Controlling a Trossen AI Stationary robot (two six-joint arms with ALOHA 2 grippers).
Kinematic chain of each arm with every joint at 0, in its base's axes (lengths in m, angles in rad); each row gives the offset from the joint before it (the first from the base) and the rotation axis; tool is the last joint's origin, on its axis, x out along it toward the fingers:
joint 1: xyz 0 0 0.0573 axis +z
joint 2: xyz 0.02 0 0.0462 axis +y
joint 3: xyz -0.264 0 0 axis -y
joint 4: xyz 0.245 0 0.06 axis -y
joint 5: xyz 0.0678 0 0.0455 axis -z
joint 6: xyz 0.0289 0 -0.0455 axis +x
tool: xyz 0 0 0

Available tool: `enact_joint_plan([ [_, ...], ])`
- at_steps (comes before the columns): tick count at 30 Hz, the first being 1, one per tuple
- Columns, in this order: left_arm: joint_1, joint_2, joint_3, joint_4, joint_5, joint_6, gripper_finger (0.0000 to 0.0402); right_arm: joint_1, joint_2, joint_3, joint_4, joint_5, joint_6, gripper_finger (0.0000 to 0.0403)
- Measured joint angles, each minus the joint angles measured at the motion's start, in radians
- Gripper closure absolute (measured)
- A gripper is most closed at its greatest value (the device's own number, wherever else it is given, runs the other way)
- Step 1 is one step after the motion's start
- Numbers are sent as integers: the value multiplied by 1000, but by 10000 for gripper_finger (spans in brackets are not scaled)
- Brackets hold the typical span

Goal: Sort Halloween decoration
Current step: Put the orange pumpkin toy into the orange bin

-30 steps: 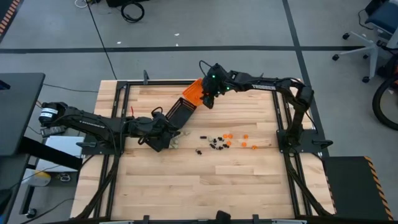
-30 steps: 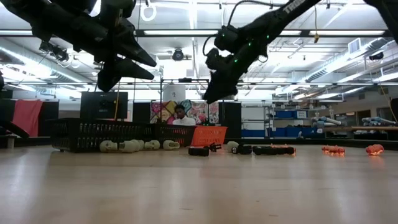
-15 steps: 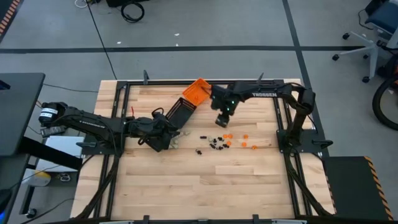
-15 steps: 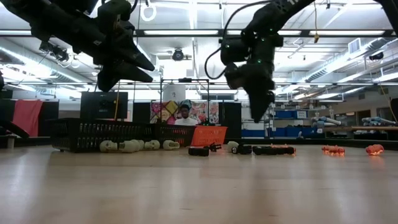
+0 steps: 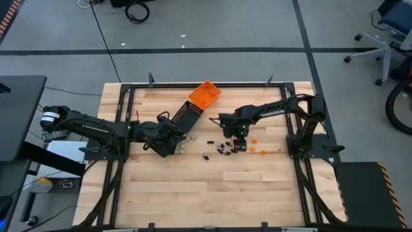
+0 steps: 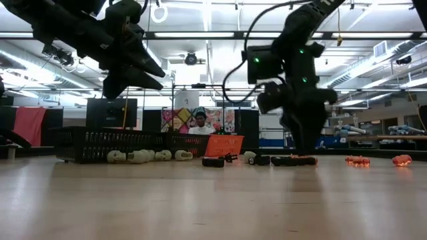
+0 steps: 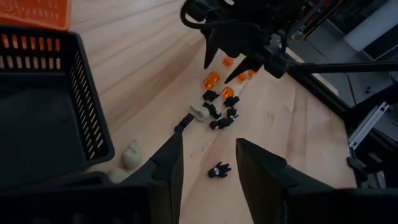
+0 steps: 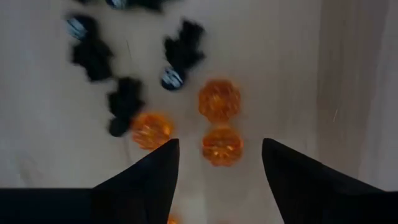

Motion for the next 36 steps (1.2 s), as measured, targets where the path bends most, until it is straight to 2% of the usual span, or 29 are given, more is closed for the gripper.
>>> enact_joint_plan([
  [5, 0, 0, 0, -16, 0, -9, 276, 18, -4, -55, 58, 66, 10, 188],
  [13, -1, 0, 0, -16, 0, -9, 276, 21, -5, -63, 96, 95, 12, 224],
  [16, -1, 0, 0, -17, 0, -9, 276, 23, -4, -63, 99, 126, 10, 247],
  [23, -1, 0, 0, -17, 0, -8, 276, 30, -2, -64, 103, 124, 8, 307],
  [36, -1, 0, 0, -18, 0, 6, 276, 24, -43, 3, 63, 139, 0, 296],
])
